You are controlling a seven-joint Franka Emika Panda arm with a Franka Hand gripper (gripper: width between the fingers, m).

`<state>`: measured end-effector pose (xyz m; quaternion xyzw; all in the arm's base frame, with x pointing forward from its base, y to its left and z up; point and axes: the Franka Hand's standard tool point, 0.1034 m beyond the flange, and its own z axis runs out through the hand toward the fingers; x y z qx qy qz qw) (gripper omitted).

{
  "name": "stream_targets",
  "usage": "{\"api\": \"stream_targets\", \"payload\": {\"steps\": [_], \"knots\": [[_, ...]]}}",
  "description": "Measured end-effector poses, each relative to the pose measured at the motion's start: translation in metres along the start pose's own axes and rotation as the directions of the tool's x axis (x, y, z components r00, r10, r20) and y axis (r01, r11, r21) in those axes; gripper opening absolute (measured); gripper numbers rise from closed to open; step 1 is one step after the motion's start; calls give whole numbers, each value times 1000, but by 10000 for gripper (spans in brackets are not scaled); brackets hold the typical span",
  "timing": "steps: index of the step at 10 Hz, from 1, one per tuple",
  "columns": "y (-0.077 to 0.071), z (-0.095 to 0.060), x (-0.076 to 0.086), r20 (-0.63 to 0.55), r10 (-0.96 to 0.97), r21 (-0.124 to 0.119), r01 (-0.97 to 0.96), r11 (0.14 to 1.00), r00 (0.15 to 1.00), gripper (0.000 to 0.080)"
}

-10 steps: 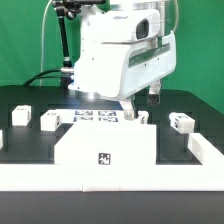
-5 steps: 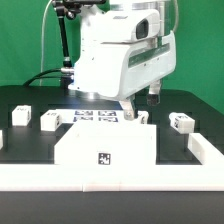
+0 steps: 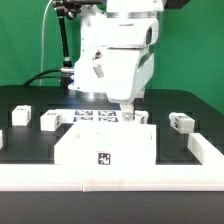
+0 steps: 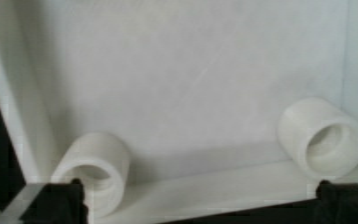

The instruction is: Assemble one leg

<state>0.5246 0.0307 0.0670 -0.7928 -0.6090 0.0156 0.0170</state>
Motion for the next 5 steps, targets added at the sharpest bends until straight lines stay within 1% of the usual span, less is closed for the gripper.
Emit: {"api": "stream_targets", "payload": {"steps": [1, 5], "knots": [[-3, 3, -2, 24, -39, 0, 39, 999, 999, 650], [-2, 3, -3, 21, -33, 0, 33, 999, 999, 650]]}}
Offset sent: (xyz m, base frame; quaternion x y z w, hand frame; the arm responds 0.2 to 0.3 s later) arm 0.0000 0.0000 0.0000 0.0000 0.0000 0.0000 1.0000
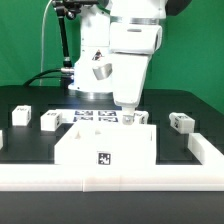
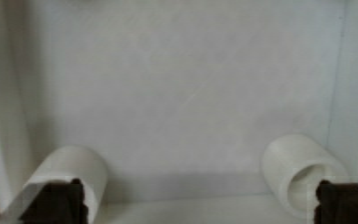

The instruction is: Assemble one leg

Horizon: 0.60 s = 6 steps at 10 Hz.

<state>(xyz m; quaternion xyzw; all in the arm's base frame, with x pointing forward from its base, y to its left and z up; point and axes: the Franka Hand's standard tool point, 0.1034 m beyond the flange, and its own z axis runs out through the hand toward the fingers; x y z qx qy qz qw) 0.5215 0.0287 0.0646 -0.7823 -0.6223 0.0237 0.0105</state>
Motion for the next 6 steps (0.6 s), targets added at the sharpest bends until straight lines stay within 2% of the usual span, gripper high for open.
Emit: {"api": "stream_targets", "payload": {"steps": [1, 4, 6], "knots": [[-2, 3, 0, -5, -7, -8, 7, 1000, 1000, 650], [-43, 24, -7, -14, -20, -8, 20, 1000, 1000, 650], [-56, 40, -11, -21, -15, -1, 15, 1000, 1000, 650]]}}
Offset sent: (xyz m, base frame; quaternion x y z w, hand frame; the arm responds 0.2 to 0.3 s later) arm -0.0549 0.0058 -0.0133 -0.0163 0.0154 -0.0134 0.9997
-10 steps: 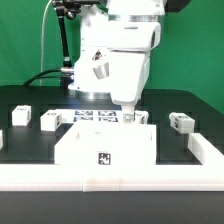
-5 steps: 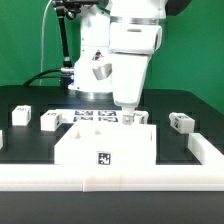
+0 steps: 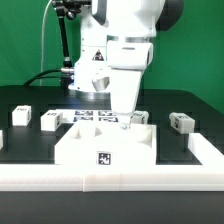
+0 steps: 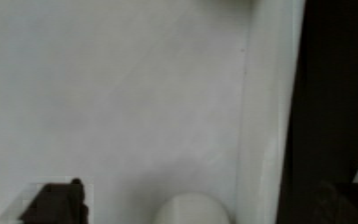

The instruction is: Assemble one leg

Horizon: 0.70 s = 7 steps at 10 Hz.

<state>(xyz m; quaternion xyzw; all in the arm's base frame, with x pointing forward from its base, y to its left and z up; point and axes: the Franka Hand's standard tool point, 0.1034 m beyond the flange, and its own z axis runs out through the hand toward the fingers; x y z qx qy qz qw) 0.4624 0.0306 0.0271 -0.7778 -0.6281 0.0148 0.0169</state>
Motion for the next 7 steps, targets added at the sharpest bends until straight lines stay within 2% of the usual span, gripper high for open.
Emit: {"api": "stream_targets", "payload": {"steps": [2, 4, 6, 7], "knots": [[-1, 17, -4, -12, 14, -2, -14, 1000, 1000, 650], [1, 20, -6, -19, 22, -11, -22, 1000, 1000, 650], [0, 20, -6, -18, 22, -10, -22, 1000, 1000, 389], [0, 20, -6, -18, 22, -10, -22, 1000, 1000, 389]]}}
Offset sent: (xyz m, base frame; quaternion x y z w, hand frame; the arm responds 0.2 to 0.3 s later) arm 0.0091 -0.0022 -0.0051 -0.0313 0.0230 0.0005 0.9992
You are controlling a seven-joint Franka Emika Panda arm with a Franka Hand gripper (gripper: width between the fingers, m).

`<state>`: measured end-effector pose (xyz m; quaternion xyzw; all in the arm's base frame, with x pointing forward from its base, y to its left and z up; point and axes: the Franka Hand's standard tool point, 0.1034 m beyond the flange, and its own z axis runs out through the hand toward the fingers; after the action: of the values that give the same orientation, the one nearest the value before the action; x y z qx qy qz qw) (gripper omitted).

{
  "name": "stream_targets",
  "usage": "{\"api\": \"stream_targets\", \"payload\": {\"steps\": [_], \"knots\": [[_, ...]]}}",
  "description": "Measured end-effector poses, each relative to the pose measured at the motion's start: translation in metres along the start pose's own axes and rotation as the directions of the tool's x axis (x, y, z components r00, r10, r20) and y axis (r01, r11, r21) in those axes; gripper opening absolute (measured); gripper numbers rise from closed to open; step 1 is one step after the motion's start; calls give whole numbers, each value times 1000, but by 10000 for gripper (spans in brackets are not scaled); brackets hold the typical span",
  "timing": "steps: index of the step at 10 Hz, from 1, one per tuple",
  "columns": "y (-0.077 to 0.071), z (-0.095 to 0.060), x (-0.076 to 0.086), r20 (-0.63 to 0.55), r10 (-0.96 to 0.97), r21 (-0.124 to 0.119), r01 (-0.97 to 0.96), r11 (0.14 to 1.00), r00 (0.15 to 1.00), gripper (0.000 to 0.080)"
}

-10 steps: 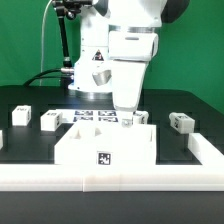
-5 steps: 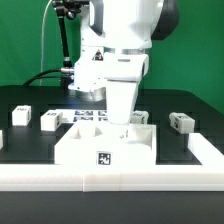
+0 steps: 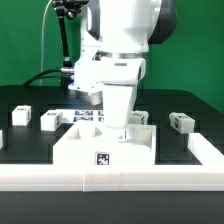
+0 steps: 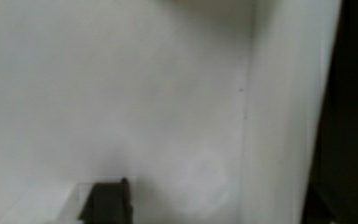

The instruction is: Assemble one leg

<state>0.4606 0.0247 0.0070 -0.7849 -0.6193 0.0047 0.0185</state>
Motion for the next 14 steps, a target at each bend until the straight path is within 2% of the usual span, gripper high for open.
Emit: {"api": "stream_targets", "payload": {"steps": [1, 2, 8, 11, 14], "knots": [[0, 0, 0, 0, 0, 0, 0, 1000, 1000, 205], [0, 0, 0, 0, 0, 0, 0, 1000, 1000, 79], [1, -1, 0, -1, 1, -3, -1, 1000, 1000, 57], [17, -3, -1, 20, -250, -19, 251, 968, 968, 57], [19, -1, 1, 27, -303, -26, 304, 952, 953, 57]]}}
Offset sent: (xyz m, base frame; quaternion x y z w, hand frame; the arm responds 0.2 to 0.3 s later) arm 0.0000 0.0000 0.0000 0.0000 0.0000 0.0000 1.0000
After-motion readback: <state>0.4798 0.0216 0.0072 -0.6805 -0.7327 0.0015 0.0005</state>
